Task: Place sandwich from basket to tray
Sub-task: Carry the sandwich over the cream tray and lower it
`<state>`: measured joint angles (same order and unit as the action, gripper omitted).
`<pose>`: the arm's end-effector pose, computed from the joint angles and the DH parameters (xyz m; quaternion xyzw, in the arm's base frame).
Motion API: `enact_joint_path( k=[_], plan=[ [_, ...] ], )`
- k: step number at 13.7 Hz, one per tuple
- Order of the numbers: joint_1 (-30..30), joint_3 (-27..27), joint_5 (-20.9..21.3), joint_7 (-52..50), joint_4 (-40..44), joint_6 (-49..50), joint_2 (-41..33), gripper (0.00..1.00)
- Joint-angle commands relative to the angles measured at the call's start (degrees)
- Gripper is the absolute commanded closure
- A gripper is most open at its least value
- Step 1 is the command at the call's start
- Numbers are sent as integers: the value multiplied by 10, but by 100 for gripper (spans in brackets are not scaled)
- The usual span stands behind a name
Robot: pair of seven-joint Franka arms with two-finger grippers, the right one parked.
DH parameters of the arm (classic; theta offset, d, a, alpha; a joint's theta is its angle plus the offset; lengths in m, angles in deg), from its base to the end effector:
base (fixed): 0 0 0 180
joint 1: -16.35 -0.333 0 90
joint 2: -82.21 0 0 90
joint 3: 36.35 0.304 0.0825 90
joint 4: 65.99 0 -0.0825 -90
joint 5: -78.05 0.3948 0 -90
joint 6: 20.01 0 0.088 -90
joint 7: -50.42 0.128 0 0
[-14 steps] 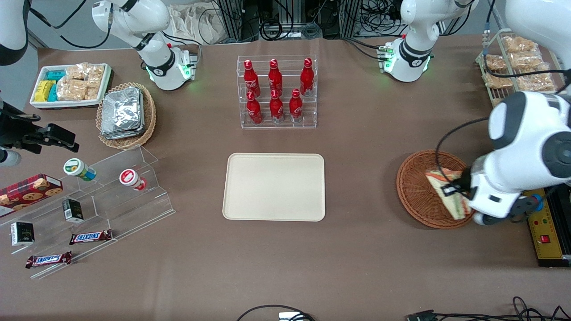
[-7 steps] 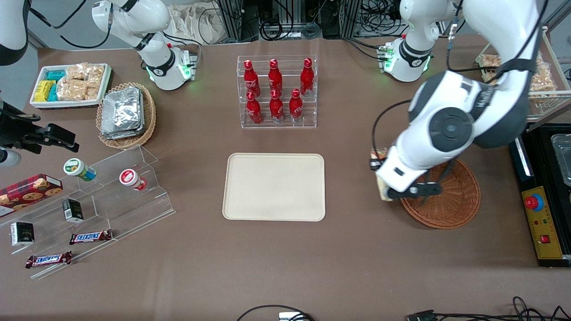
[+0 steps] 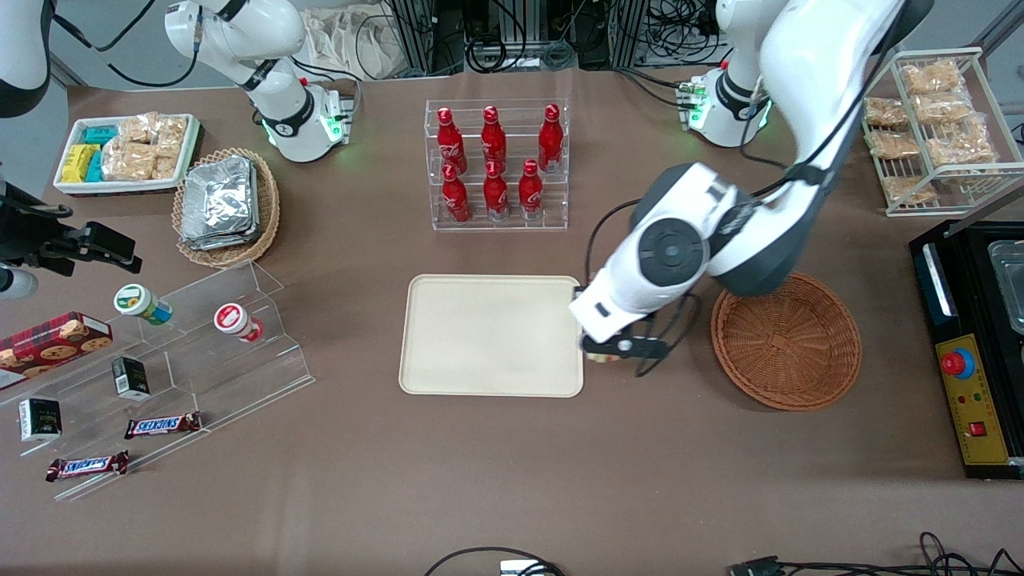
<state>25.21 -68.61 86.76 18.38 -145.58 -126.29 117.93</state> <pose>0.5819 -0.3977 0.3469 0.9935 -0.0645 -0.0779 0.0514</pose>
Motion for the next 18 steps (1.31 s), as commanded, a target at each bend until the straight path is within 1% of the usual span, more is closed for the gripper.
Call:
enact_joint_path(
  k=[1, 2, 3, 4, 5, 6, 8, 10, 13, 14, 15, 16, 17, 18],
  plan=[
    [19, 3, 3, 4, 27, -41, 51, 98],
    [19, 3, 3, 7, 24, -56, 63, 94],
    [19, 3, 4, 7, 24, -73, 79, 92],
    [29, 4, 19, 7, 23, -94, 88, 91],
    [36, 4, 42, 8, 21, -106, 96, 86],
    [37, 4, 55, 5, 18, -115, 103, 85],
    [38, 4, 58, 7, 18, -132, 110, 80],
    [37, 4, 59, 7, 14, -139, 116, 69],
    [35, 5, 58, 3, 14, -140, 132, 35],
    [35, 5, 60, 4, 13, -151, 138, 20],
    [35, 5, 60, 4, 11, -163, 141, 10],
    [34, 5, 59, 1, 8, -168, 140, 4],
    [33, 5, 58, 1, 9, -168, 135, 0],
    [31, 4, 56, 2, 10, -166, 132, 0]
  ],
)
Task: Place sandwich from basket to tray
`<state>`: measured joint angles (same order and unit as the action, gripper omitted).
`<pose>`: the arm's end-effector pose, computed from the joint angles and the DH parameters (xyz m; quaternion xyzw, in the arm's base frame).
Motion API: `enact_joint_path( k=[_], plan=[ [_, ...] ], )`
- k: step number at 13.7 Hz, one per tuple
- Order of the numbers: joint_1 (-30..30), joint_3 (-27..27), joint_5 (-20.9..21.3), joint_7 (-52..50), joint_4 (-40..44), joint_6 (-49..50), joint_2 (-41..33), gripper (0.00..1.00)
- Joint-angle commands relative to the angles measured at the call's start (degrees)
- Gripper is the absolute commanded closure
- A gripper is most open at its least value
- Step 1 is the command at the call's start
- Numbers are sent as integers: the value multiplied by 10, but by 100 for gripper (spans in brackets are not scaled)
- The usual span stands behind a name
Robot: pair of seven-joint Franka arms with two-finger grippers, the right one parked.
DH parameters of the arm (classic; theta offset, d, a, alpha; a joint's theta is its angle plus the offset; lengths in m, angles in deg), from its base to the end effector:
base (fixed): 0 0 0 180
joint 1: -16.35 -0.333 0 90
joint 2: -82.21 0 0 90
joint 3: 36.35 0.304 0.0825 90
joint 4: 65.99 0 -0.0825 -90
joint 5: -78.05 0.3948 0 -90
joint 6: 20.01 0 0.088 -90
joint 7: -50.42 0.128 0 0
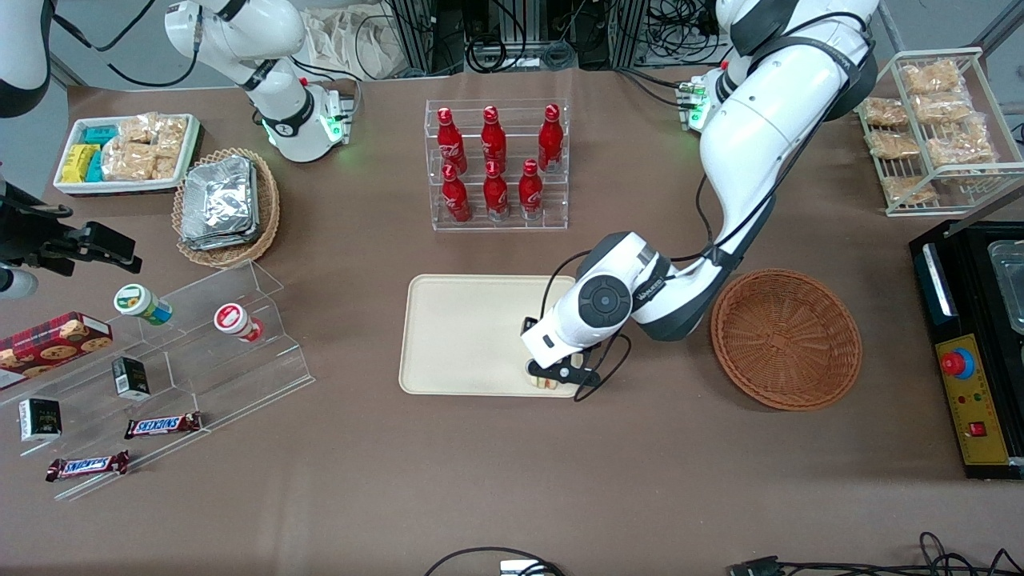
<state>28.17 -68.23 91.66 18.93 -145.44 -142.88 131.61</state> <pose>0.5869 -0.4382 0.2135 0.9905 -0.0869 -0.0557 0.0910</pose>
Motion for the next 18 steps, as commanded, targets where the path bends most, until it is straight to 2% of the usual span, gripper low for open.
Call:
enact_joint_path(
  k=[1, 4, 8, 11, 14, 18],
  plan=[
    [-1, 1, 6, -7, 10, 3, -14, 0],
    [-14, 0, 2, -8, 9, 27, -52, 0],
    [-39, 1, 1, -12, -4, 167, -132, 0],
    [-110, -6, -2, -4, -130, 157, -234, 0],
    [-149, -8, -7, -6, -235, 120, -323, 0],
    [-221, -6, -7, 19, -227, 183, -354, 0]
  ],
)
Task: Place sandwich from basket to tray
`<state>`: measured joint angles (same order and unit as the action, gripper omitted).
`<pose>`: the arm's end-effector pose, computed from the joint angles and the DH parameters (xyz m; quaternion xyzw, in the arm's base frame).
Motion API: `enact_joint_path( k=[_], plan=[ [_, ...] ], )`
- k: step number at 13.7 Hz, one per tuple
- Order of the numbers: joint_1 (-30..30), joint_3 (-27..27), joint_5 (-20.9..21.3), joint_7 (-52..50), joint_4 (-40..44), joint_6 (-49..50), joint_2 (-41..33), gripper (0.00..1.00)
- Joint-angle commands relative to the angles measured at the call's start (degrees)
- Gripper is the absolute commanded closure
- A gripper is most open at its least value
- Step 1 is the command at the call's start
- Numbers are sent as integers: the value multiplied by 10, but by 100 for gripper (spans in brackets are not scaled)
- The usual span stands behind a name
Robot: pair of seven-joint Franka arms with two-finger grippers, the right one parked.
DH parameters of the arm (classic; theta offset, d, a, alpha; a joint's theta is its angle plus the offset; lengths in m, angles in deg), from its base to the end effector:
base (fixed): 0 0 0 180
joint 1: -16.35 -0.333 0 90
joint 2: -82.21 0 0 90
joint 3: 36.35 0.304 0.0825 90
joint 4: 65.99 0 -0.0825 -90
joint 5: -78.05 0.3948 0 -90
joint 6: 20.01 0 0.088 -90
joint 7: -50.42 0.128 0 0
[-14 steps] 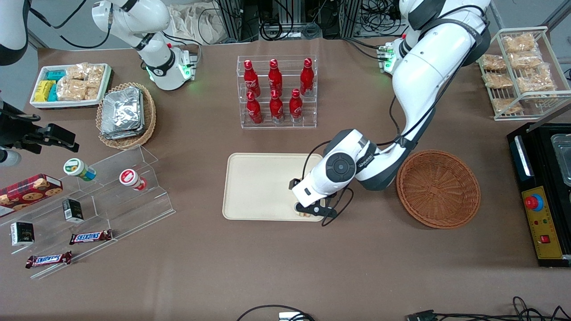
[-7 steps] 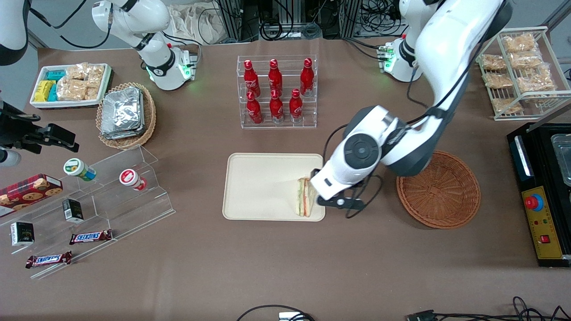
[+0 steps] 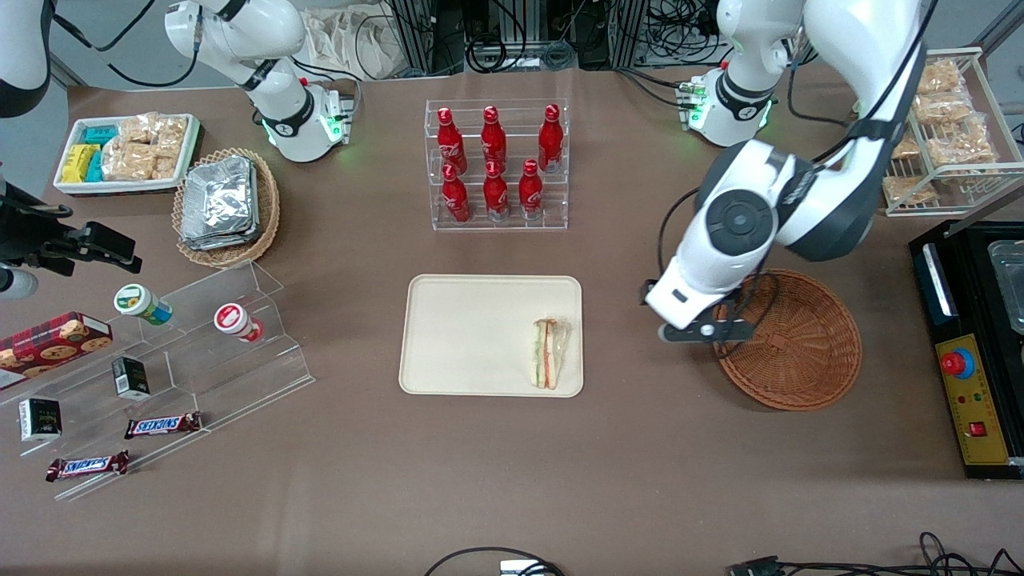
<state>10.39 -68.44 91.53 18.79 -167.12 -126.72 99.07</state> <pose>0.5702 -0.2343 0.3697 -0.9968 -0.0095 0.0487 0.0633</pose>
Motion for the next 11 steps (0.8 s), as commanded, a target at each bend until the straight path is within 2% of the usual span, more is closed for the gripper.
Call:
enact_joint_path(
  k=[1, 4, 6, 11],
  plan=[
    [-71, -5, -6, 37, 0, 33, -29, 0],
    [-132, -3, -4, 92, 42, 36, -23, 0],
    [-162, -2, -3, 124, 90, 49, 6, 0],
    [-184, -2, 3, 125, 124, 57, 20, 0]
  ],
)
